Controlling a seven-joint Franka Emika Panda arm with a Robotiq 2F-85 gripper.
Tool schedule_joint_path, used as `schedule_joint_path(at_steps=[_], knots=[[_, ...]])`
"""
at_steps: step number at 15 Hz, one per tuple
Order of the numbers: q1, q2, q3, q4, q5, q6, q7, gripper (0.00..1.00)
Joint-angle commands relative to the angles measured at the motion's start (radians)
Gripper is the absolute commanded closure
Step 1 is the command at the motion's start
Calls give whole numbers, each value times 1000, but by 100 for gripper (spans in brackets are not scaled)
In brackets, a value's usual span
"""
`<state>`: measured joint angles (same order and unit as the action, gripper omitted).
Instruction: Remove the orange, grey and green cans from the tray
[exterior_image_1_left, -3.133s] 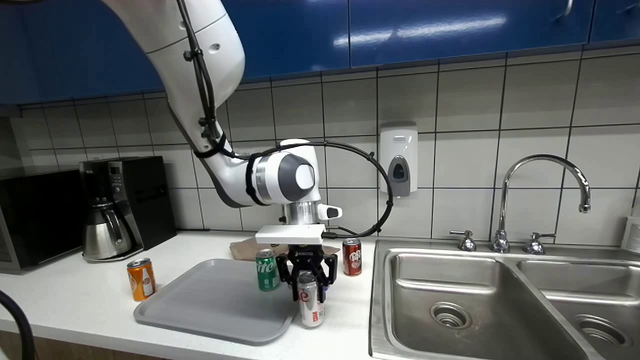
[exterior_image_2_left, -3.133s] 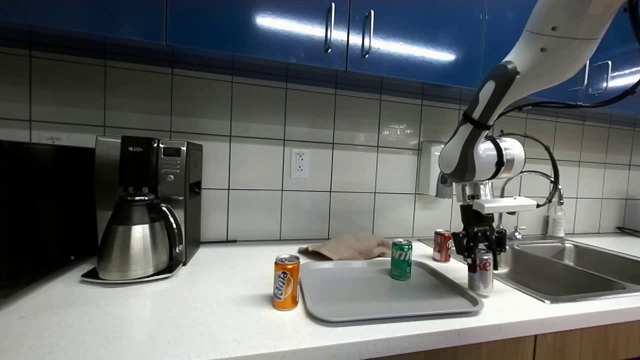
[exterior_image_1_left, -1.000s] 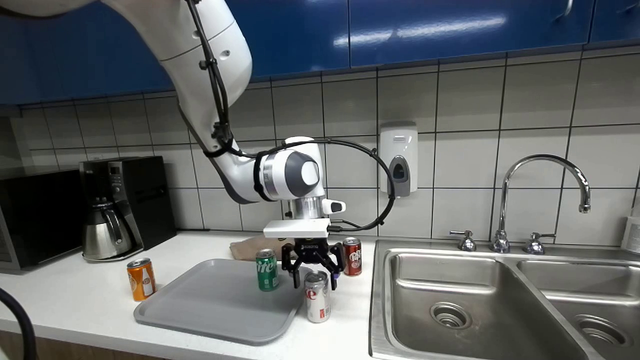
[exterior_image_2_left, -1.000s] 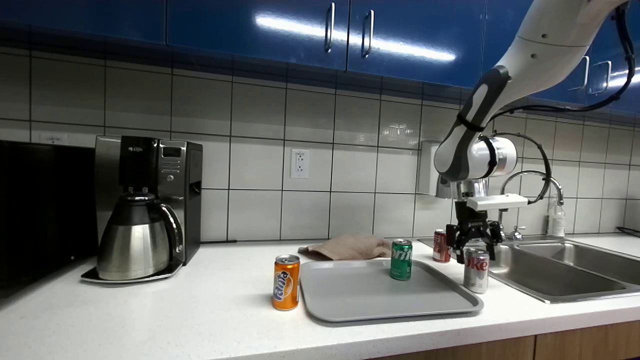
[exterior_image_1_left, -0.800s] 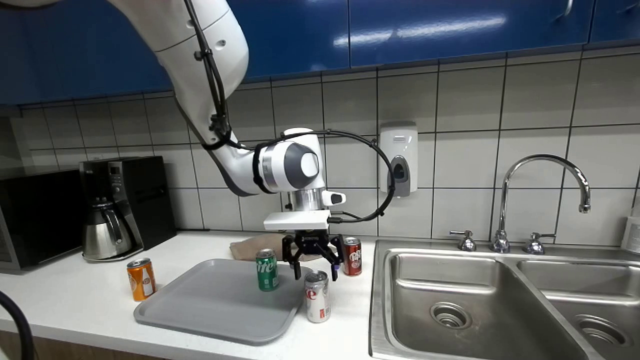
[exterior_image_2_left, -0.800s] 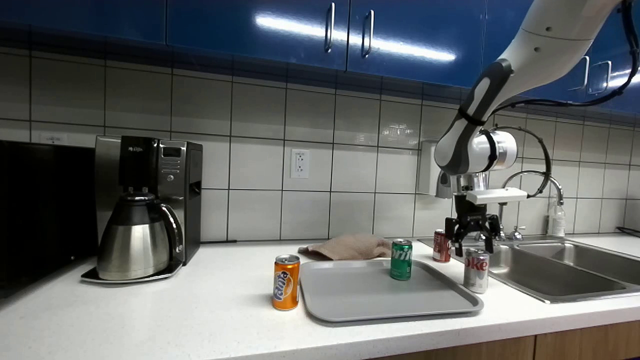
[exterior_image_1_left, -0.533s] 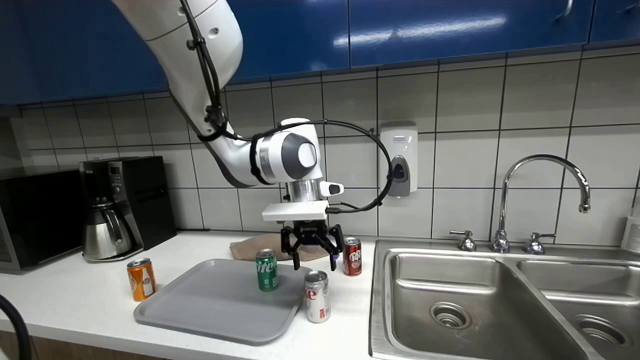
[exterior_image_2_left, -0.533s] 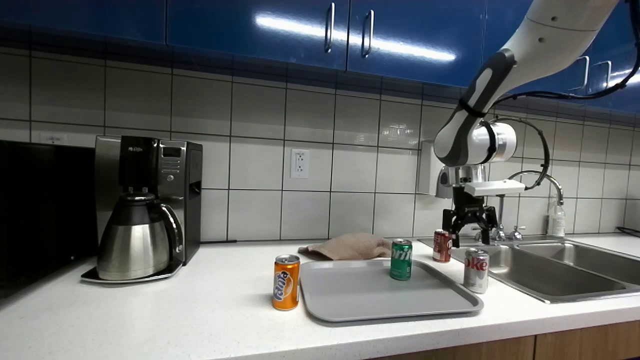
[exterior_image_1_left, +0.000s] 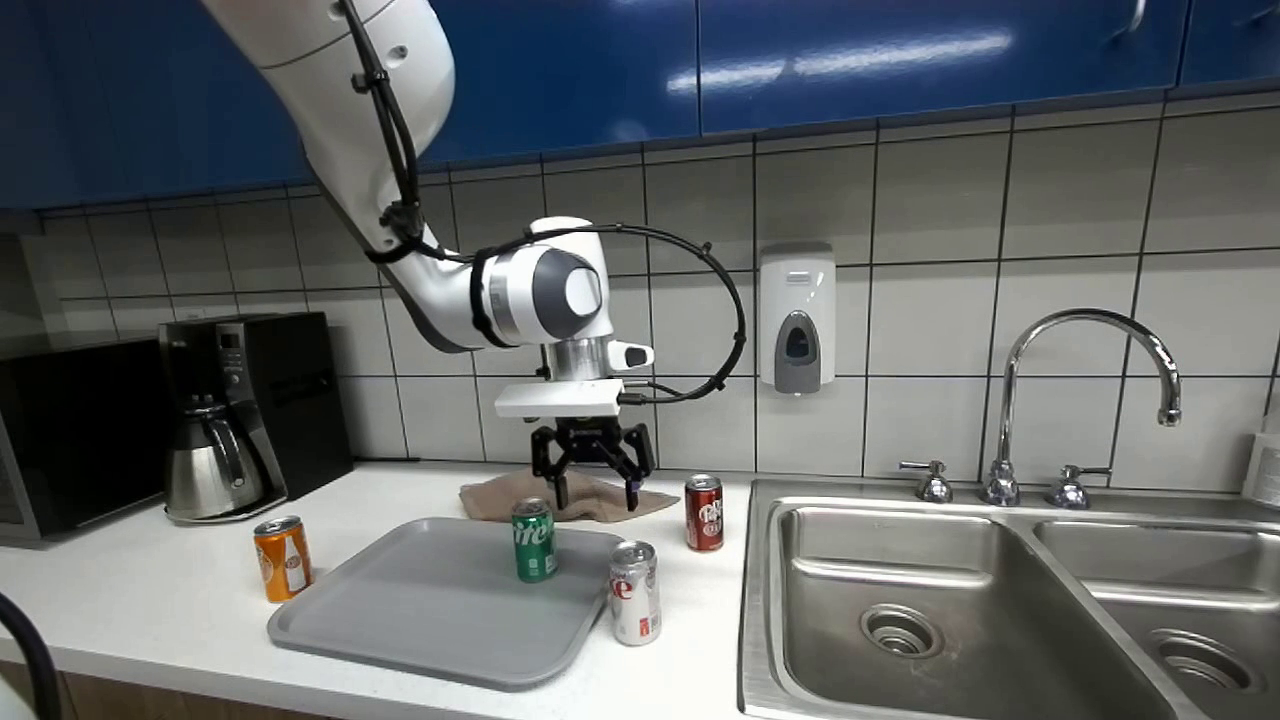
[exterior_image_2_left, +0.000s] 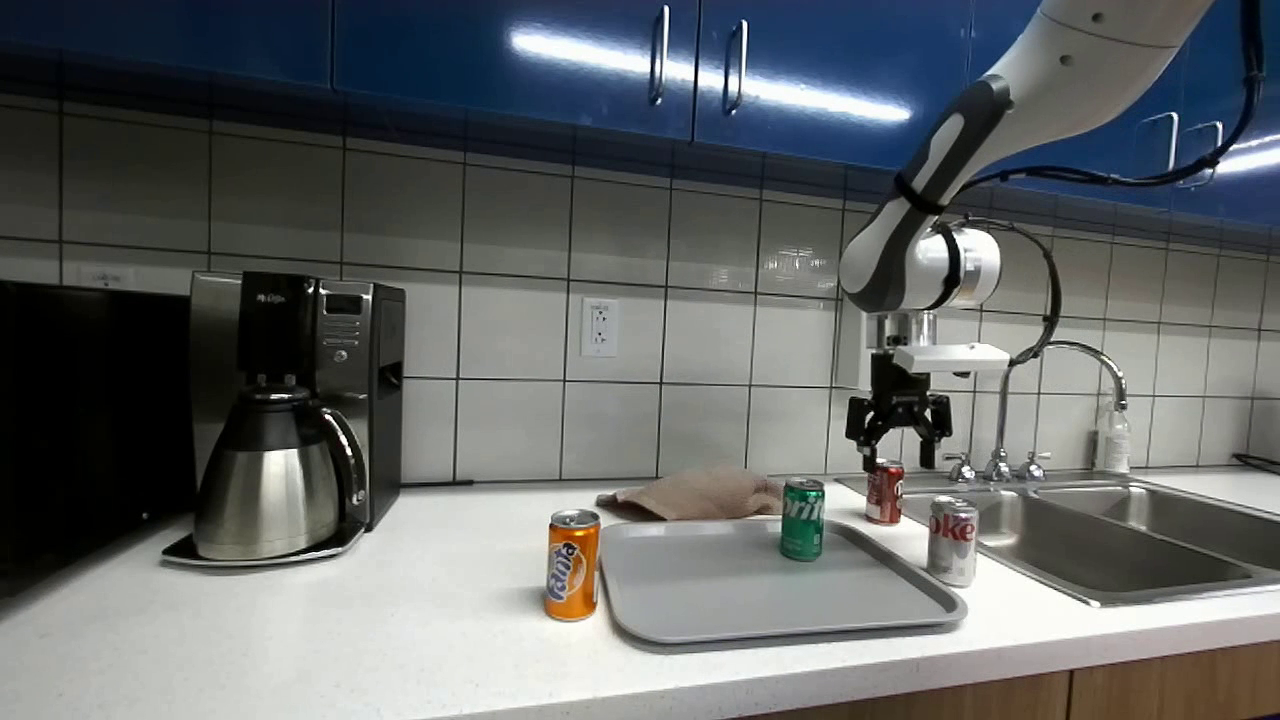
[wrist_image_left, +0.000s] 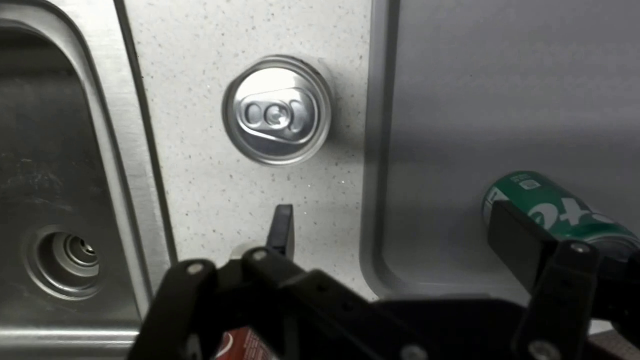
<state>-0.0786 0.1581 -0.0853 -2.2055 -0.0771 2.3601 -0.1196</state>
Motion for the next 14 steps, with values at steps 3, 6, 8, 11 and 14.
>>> schedule_joint_path(at_steps=[3, 6, 8, 11, 14], knots=[[20, -21, 40, 26, 47, -25, -17, 0], [38, -13, 57, 30, 59, -22, -7, 0], [51, -7, 68, 30, 63, -16, -2, 0], [73, 2, 83, 34, 53, -7, 8, 0], [90, 13, 93, 41, 48, -3, 15, 0]])
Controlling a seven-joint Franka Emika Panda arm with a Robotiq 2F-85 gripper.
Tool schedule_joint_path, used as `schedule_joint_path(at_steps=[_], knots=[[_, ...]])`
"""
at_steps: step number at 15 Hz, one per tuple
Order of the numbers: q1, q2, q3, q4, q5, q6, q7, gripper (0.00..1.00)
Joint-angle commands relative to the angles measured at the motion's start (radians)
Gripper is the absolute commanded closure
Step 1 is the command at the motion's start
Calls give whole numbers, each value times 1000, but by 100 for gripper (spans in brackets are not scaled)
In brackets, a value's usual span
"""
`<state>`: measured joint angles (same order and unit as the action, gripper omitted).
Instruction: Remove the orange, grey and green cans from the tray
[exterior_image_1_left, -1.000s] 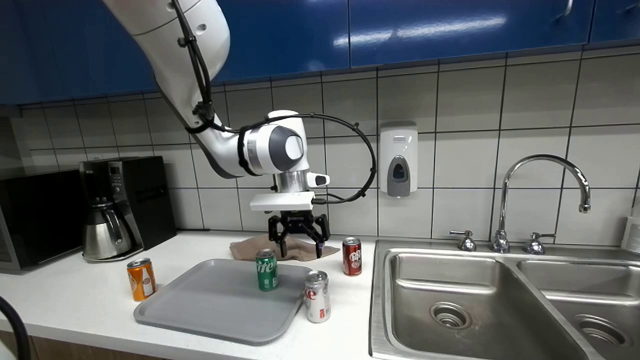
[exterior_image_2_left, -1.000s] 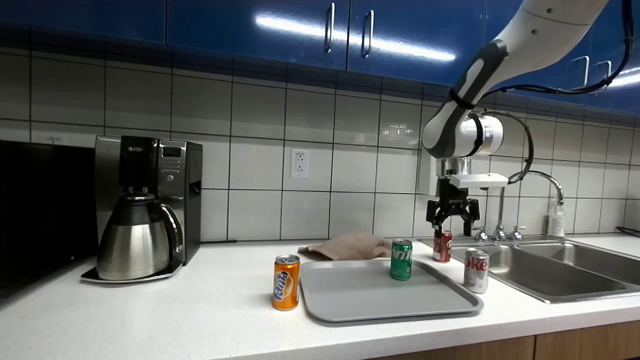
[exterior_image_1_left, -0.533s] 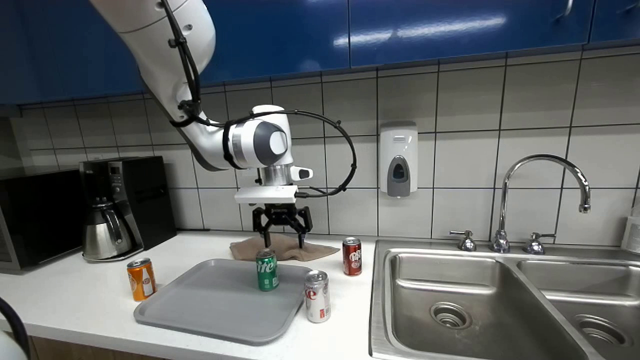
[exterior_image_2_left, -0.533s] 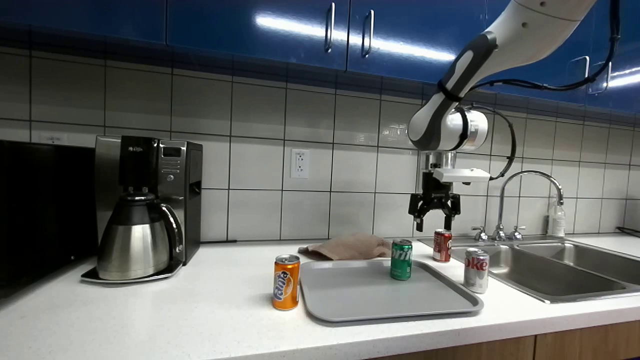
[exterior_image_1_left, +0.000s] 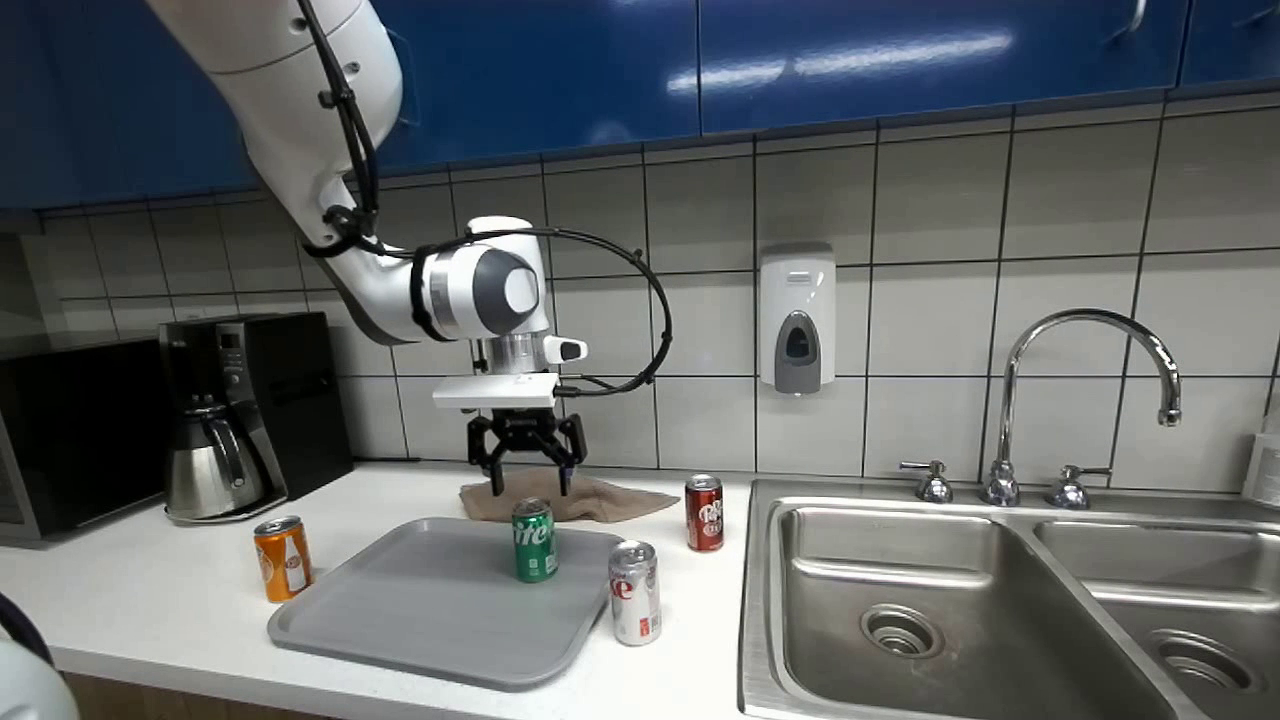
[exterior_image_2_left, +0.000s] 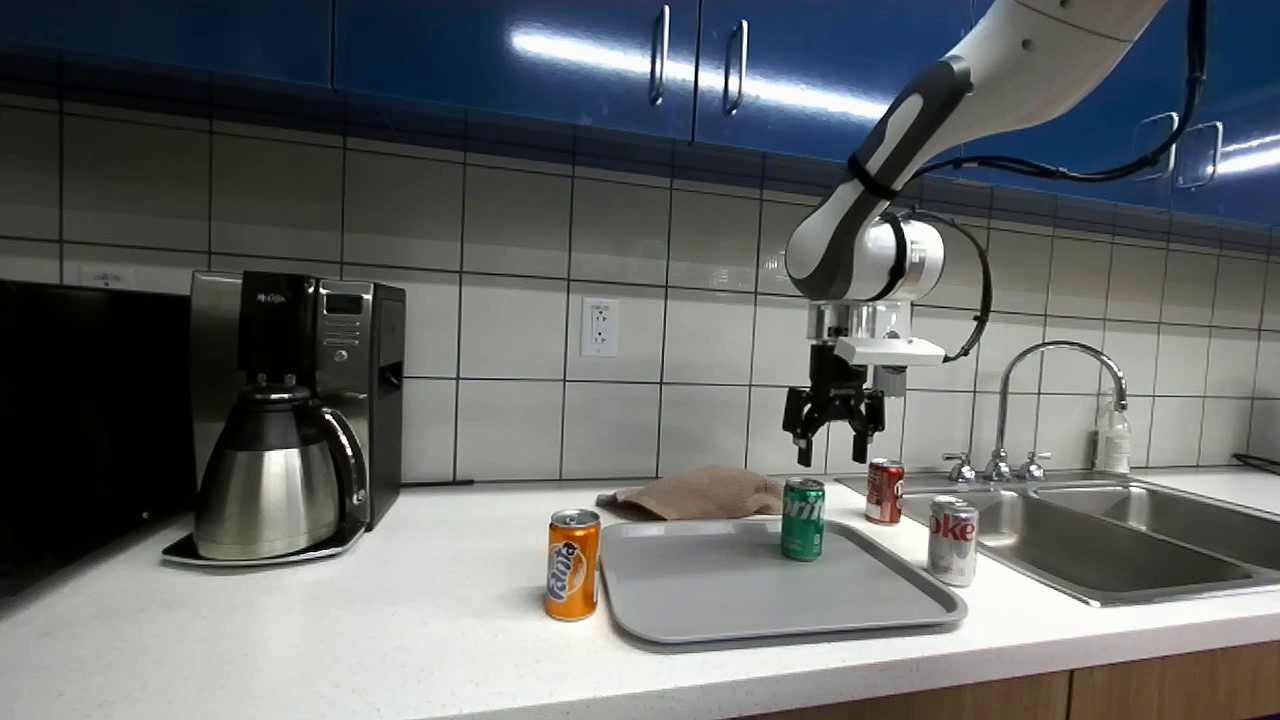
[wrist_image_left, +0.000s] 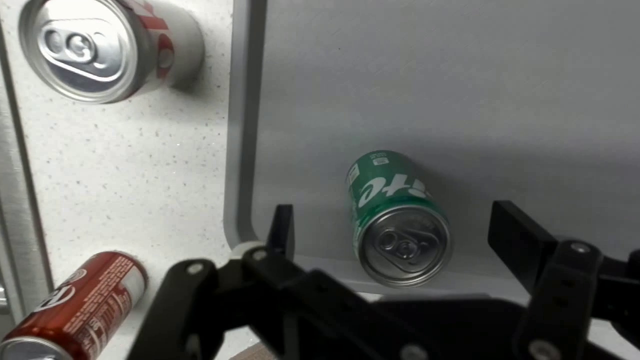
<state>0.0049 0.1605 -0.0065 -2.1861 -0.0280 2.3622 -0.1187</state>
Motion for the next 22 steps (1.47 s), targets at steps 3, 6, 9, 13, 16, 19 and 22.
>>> schedule_joint_path(at_steps=[3, 6, 9, 13, 16, 19, 22], knots=[[18, 27, 20, 34, -6, -10, 18, 0], [23, 49, 19, 51, -8, -12, 24, 0], [22, 79, 19, 77, -5, -17, 27, 0], [22, 113, 19, 105, -5, -17, 27, 0], [23, 138, 18, 124, -7, -13, 30, 0], [23, 163, 17, 142, -9, -14, 33, 0], [24, 182, 17, 155, -11, -14, 35, 0]])
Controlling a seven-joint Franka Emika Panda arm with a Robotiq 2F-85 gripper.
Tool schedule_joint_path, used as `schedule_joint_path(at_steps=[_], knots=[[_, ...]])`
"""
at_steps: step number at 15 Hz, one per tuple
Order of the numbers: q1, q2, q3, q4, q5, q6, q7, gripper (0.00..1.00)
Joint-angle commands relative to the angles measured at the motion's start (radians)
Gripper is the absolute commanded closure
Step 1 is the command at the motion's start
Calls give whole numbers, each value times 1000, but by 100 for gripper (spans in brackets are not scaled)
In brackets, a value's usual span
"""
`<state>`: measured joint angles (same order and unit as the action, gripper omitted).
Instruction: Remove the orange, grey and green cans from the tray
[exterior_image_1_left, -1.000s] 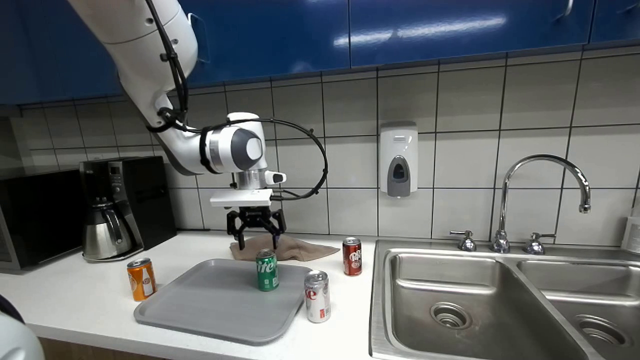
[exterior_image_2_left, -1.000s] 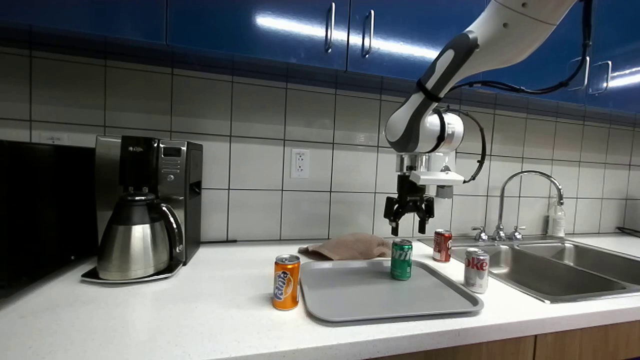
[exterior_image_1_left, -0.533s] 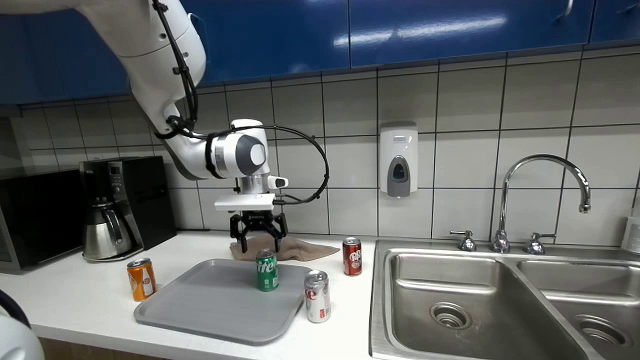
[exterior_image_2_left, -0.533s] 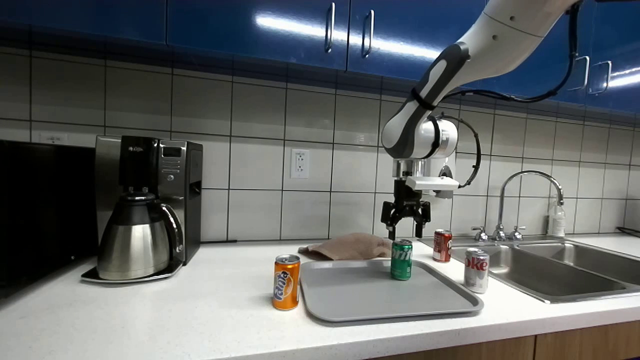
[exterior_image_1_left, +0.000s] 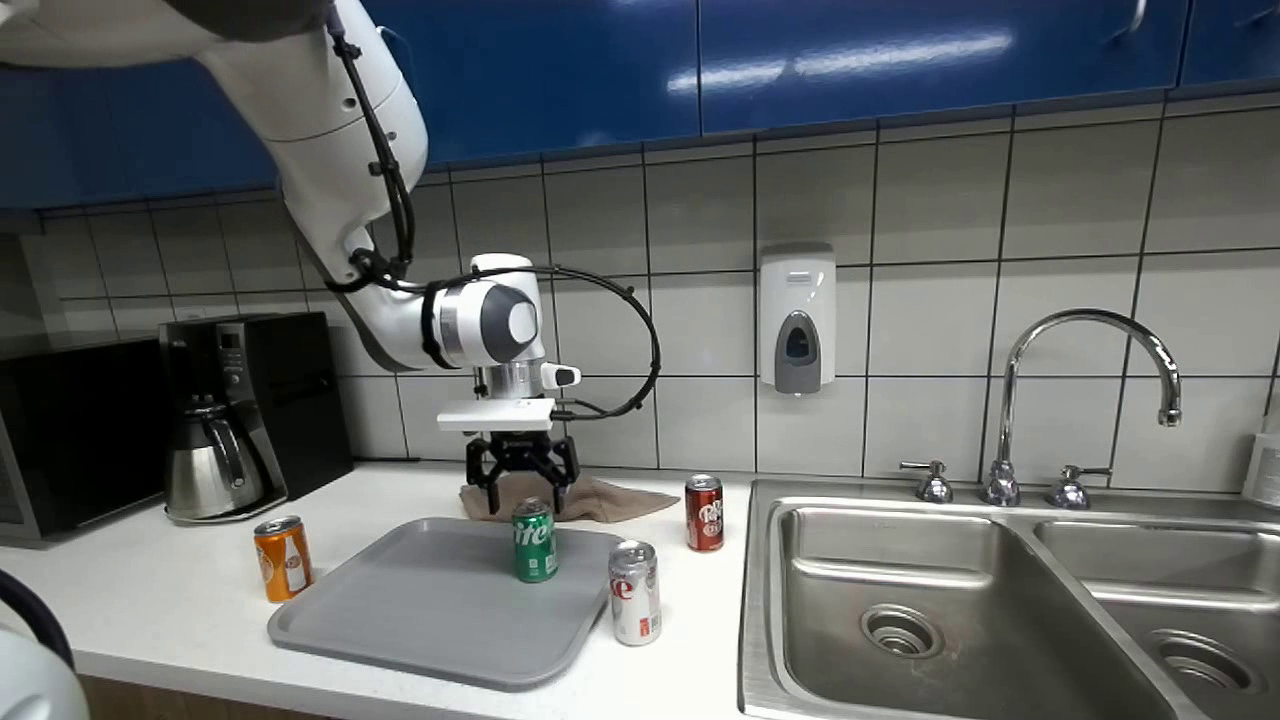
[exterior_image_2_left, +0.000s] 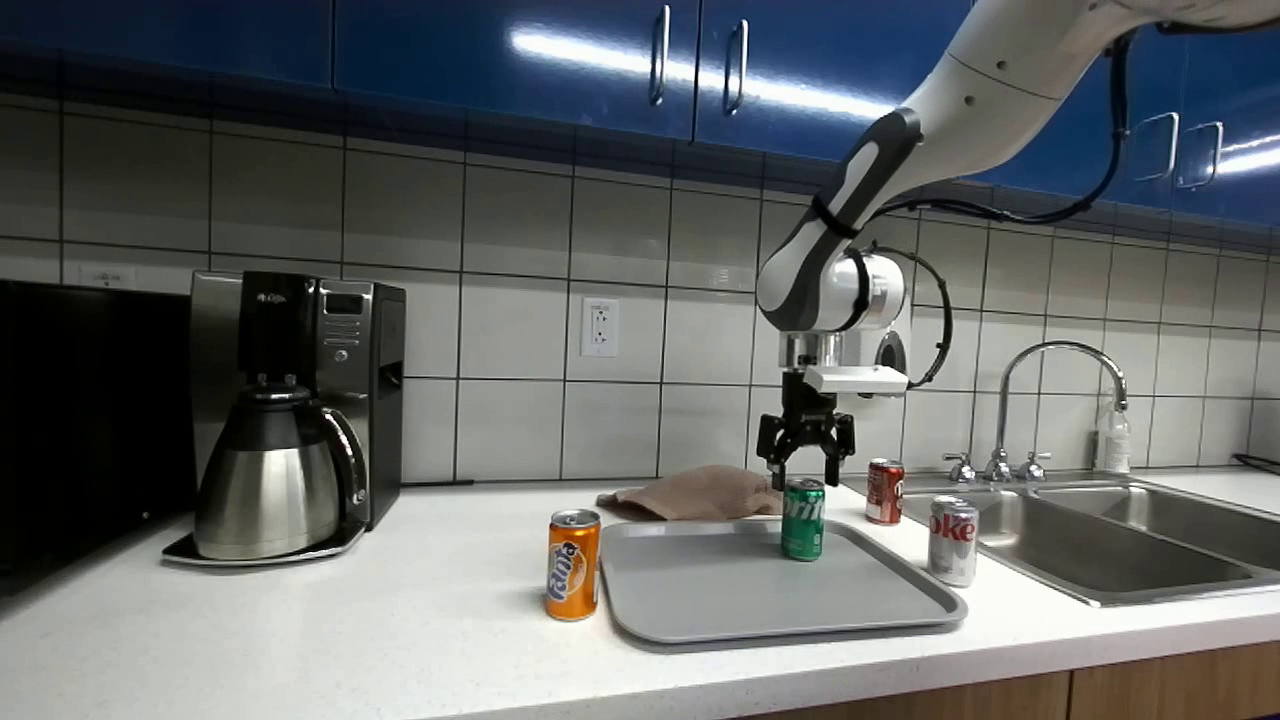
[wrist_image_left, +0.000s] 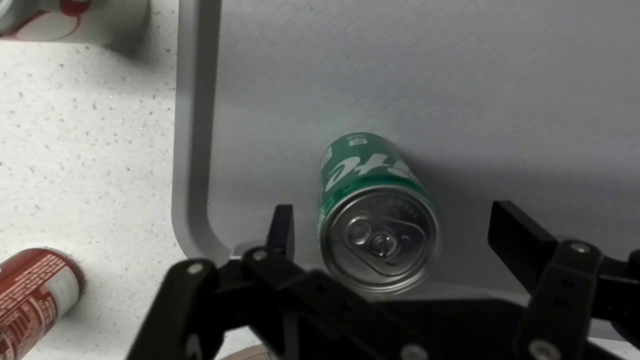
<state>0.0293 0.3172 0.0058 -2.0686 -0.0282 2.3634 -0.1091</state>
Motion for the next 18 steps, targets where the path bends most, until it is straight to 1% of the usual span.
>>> schedule_joint_path(at_steps=[1, 14, 15, 16, 17, 18], knots=[[0, 31, 4, 41, -13, -14, 26, 0], [4, 75, 0, 60, -25, -13, 33, 0], [3, 75, 1, 59, -25, -12, 30, 2], [3, 75, 1, 59, -26, -12, 28, 26], [4, 74, 1, 57, -28, -10, 28, 26], [3, 73, 1, 57, -28, -10, 28, 31]])
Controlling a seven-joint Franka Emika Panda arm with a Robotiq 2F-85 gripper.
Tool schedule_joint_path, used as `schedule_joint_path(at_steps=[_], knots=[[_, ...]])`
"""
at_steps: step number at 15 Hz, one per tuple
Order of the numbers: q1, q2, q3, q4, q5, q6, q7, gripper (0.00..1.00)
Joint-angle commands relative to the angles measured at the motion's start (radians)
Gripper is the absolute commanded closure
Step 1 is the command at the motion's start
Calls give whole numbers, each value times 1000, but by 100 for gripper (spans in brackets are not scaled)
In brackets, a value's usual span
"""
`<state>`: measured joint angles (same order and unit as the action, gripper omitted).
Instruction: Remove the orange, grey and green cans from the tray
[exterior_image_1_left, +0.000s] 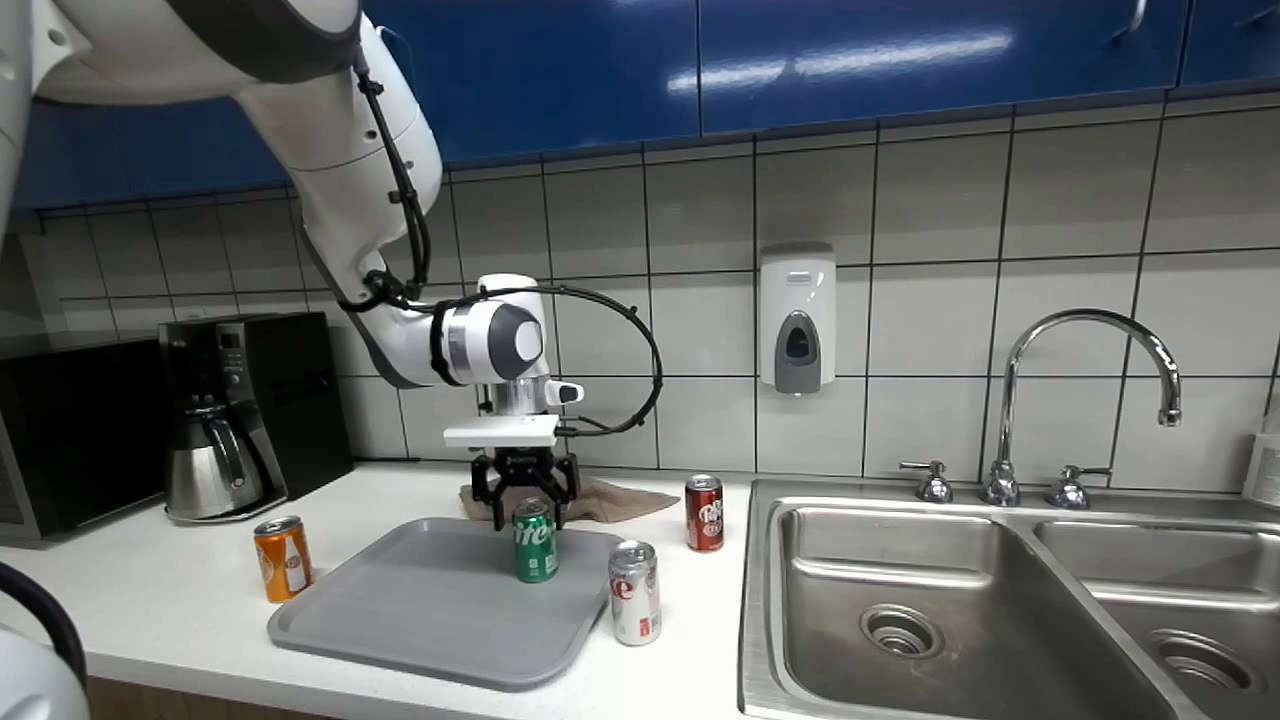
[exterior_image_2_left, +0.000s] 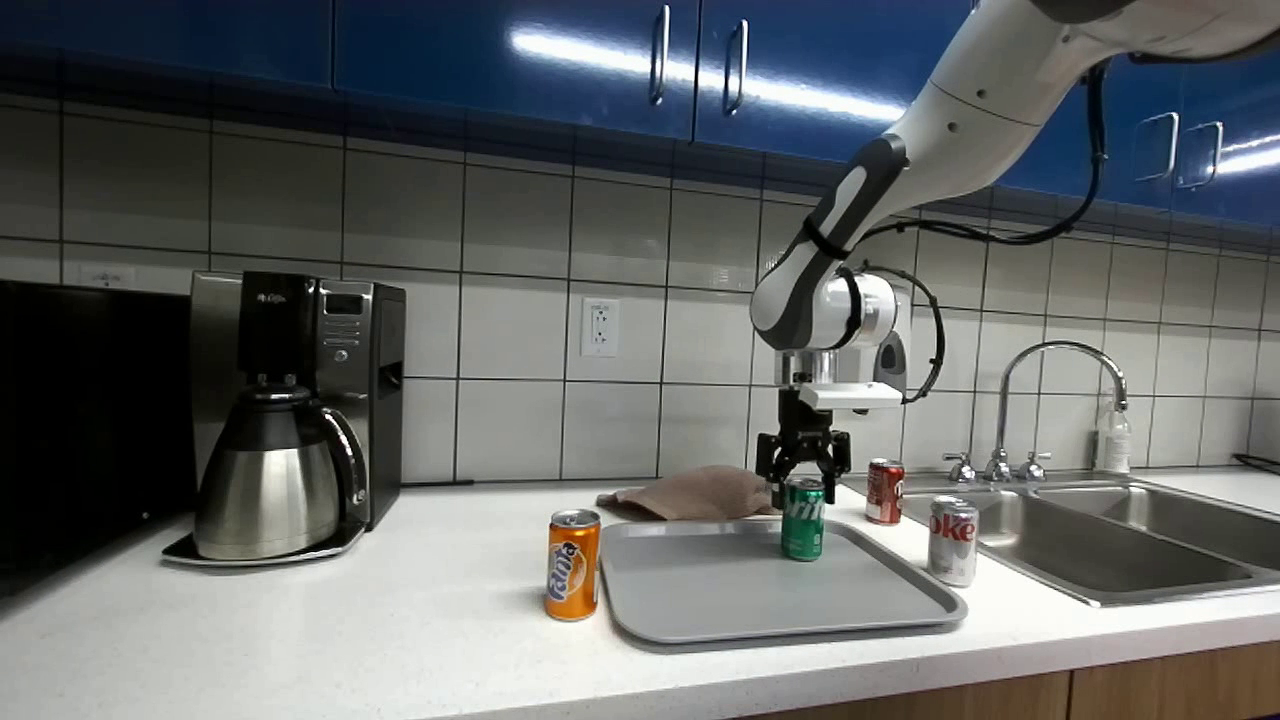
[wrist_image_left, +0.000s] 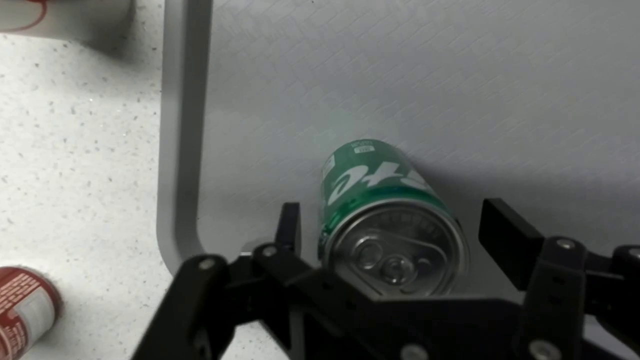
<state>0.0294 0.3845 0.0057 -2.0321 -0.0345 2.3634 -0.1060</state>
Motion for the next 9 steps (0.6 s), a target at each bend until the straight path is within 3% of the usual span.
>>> schedule_joint_path(at_steps=[1, 4, 9], knots=[[3, 5, 0, 20, -23, -9, 25, 38], [1, 1, 0, 17, -21, -11, 23, 62], [-7, -24, 0, 13, -14, -25, 15, 62]])
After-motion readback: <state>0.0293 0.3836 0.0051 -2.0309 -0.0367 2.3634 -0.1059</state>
